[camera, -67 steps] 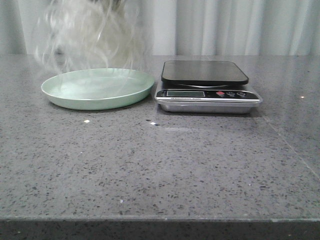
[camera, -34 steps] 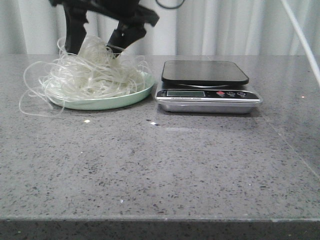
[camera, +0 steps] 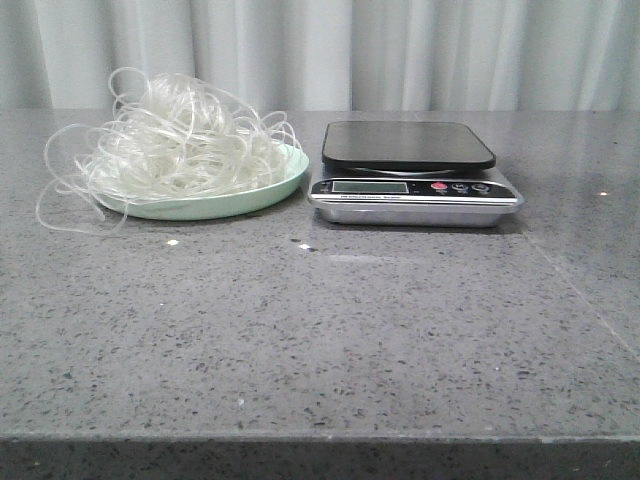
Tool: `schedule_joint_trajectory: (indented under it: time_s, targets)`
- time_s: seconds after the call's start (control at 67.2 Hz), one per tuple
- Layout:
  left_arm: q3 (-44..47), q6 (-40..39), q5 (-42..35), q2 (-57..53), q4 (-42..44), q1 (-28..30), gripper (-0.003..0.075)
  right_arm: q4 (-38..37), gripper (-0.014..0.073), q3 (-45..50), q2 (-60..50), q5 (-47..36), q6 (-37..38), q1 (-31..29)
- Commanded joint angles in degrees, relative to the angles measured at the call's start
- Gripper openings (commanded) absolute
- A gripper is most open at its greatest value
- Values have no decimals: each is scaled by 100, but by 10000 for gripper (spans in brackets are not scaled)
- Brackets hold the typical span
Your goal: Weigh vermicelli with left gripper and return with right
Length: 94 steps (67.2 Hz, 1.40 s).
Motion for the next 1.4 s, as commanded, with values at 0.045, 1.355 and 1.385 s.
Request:
schedule_joint_trajectory:
  time_s: [0.045,1.355,1.385]
  targets:
    - [-138,-5,-447,81,-65,7,127,-73,577,1027,-1256,-997,-9,-123]
    - [-138,-5,-447,81,-65,7,127,135,577,8783,-8904,-4386,-9,-377]
    - [-138,-5,-447,81,-65,7,127,135,577,8782,-8912,-4386,-9,-377]
